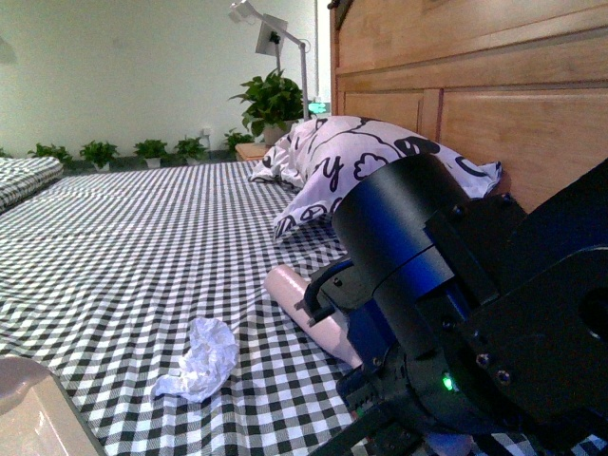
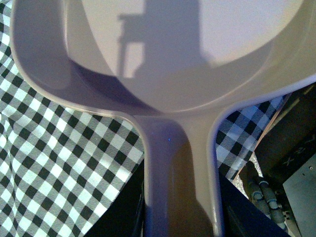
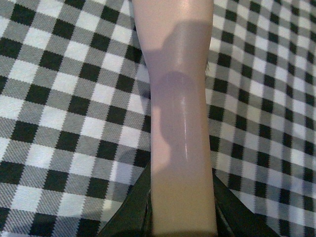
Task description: Clean up trash
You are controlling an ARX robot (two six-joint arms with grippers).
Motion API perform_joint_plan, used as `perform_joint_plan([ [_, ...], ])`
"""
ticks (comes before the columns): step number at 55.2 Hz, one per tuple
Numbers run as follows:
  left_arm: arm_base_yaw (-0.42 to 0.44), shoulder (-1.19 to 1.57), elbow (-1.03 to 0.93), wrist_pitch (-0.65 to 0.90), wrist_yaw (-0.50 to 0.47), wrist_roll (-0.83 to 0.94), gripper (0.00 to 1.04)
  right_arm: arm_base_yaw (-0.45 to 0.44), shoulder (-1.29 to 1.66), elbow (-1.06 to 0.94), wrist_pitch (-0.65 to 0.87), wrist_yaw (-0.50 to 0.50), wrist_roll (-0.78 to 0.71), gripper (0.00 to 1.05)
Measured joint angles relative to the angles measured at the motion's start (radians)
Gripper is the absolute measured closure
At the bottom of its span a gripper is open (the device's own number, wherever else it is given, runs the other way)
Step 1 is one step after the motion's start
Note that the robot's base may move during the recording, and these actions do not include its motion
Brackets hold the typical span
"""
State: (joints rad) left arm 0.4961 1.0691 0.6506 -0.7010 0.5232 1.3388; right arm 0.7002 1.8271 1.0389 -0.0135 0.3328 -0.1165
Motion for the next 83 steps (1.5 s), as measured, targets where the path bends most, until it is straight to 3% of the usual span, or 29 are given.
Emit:
perform_joint_plan([
  [5, 0.000, 0.000, 0.000, 0.000, 0.000, 0.000, 0.78, 0.023, 0.002, 0.007, -0.084, -0.077, 0.042, 0.85],
  [12, 0.000, 0.000, 0.000, 0.000, 0.000, 0.000, 0.78, 0.048, -0.056, 0.011, -0.224, -0.348, 0.070, 0.85],
  [21, 0.000, 0.000, 0.000, 0.000, 0.000, 0.000, 0.78, 0.076, -0.144, -0.003, -0.290, -0.677, 0.050, 0.85],
  [27, 0.000, 0.000, 0.000, 0.000, 0.000, 0.001, 0.78, 0.071, -0.192, 0.002, -0.315, -0.802, 0.021, 0.86],
  [40, 0.000, 0.000, 0.000, 0.000, 0.000, 0.002, 0.78, -0.040, -0.198, 0.056, -0.277, -0.622, 0.014, 0.86],
  [43, 0.000, 0.000, 0.000, 0.000, 0.000, 0.002, 0.78, -0.075, -0.195, 0.056, -0.208, -0.559, 0.031, 0.86],
  [50, 0.000, 0.000, 0.000, 0.000, 0.000, 0.002, 0.78, -0.153, -0.192, 0.049, -0.098, -0.517, 0.073, 0.86],
  [56, 0.000, 0.000, 0.000, 0.002, -0.002, 0.002, 0.78, -0.245, -0.202, 0.027, -0.057, -0.525, 0.080, 0.86],
  [64, -0.004, -0.063, -0.056, 0.310, -0.042, -0.285, 0.78, -0.385, -0.288, 0.014, -0.053, -0.592, 0.089, 0.86],
  [83, 0.020, -0.137, 0.042, 0.429, -0.081, -0.610, 0.78, -0.575, -0.522, 0.014, -0.088, -0.769, 0.146, 0.86],
])
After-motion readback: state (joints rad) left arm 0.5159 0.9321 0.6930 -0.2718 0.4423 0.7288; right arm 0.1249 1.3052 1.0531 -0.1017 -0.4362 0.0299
